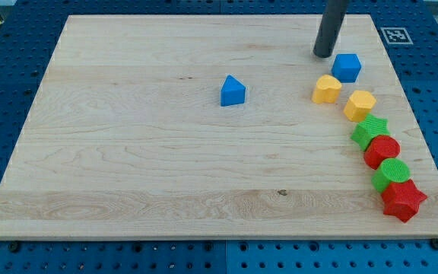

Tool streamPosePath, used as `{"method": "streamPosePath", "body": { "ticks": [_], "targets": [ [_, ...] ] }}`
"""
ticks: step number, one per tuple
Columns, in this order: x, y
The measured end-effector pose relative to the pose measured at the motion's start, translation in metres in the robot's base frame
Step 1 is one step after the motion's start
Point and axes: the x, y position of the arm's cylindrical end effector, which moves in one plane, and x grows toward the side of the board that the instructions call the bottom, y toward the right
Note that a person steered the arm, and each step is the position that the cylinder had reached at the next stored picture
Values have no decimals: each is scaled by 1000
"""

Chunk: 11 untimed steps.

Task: Move blue cube to yellow hexagon

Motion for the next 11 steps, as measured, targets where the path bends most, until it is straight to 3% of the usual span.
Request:
{"method": "streamPosePath", "body": {
  "ticks": [1, 3, 5, 7, 11],
  "targets": [
    [8, 28],
    [33, 20],
    [17, 2],
    [45, 2],
    [60, 3]
  ]
}}
